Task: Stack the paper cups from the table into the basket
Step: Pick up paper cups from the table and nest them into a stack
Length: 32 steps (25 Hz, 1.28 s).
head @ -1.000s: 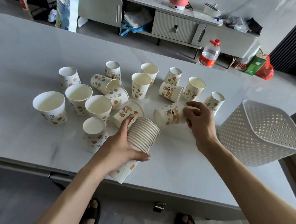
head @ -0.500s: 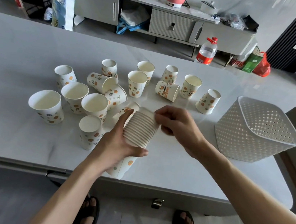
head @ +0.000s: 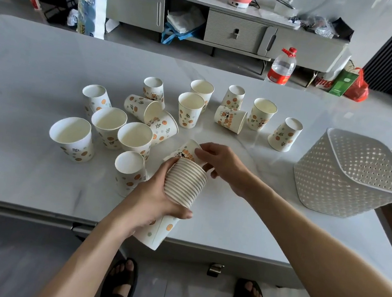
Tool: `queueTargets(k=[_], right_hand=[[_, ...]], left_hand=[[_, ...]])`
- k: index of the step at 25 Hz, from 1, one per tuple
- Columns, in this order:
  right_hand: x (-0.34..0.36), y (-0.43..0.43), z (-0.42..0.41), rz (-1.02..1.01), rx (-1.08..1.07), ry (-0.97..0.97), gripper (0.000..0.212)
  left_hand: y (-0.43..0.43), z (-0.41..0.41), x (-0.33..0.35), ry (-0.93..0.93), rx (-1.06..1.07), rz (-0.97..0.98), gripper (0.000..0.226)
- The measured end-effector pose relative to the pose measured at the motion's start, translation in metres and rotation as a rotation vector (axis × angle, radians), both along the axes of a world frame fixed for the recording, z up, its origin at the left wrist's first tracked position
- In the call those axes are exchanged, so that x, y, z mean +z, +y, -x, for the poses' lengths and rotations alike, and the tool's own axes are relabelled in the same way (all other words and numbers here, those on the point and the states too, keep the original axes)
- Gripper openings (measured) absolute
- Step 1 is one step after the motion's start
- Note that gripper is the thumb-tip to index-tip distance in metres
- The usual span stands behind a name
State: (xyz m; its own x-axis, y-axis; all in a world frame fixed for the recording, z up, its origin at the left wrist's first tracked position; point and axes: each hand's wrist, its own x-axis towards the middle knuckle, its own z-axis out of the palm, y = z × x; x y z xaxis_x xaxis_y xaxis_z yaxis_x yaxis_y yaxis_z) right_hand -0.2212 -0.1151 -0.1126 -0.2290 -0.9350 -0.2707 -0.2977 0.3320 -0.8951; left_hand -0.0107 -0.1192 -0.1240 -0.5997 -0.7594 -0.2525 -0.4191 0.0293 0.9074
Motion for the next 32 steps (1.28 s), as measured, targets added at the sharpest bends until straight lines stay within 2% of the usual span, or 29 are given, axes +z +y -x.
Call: queueTargets(k=[2, 5, 7, 9, 13, 16, 18, 20, 23, 25, 28, 32], right_hand=[[-0.003, -0.001, -0.001, -0.001, -0.009, 0.043, 0.019], [0.005, 0.007, 0.012, 0.114, -0.266, 0.155, 0.024], [0.021, 0.019, 0.027, 0.242, -0.394, 0.156, 0.026], [0.036, 0.032, 0.031, 0.31, -0.301, 0.17, 0.027], [0.046, 0.051, 0.007, 0.224, 0.165, 0.241, 0.035], [0.045, 0.055, 0.005, 0.203, 0.277, 0.173, 0.035], [0.045, 0.056, 0.009, 0.175, 0.326, 0.19, 0.032], [0.044, 0.057, 0.014, 0.141, 0.29, 0.197, 0.032], [0.05, 0.063, 0.028, 0.139, 0.157, 0.055, 0.032], [0.055, 0.069, 0.033, 0.145, 0.152, 0.053, 0.041], [0.057, 0.082, 0.024, 0.156, 0.093, 0.156, 0.072], [0.071, 0.104, 0.026, 0.204, -0.005, 0.239, 0.071]], left_hand=[[-0.002, 0.001, 0.0, 0.009, 0.0, -0.008, 0.119], [-0.002, 0.003, 0.0, 0.028, -0.001, -0.005, 0.116], [-0.002, 0.004, 0.001, 0.047, -0.003, 0.001, 0.112], [0.0, 0.007, 0.004, 0.079, -0.003, 0.003, 0.109], [0.007, 0.019, 0.011, 0.126, -0.002, 0.061, 0.106], [0.009, 0.024, 0.015, 0.119, 0.009, 0.078, 0.11], [0.009, 0.024, 0.016, 0.141, 0.017, 0.012, 0.113], [0.008, 0.024, 0.02, 0.198, 0.018, -0.136, 0.107], [0.004, 0.023, 0.027, 0.342, 0.046, -0.382, 0.08], [0.003, 0.024, 0.029, 0.437, 0.086, -0.482, 0.063], [0.012, 0.033, 0.032, 0.479, 0.079, -0.525, 0.055], [0.031, 0.046, 0.039, 0.456, 0.051, -0.488, 0.056]])
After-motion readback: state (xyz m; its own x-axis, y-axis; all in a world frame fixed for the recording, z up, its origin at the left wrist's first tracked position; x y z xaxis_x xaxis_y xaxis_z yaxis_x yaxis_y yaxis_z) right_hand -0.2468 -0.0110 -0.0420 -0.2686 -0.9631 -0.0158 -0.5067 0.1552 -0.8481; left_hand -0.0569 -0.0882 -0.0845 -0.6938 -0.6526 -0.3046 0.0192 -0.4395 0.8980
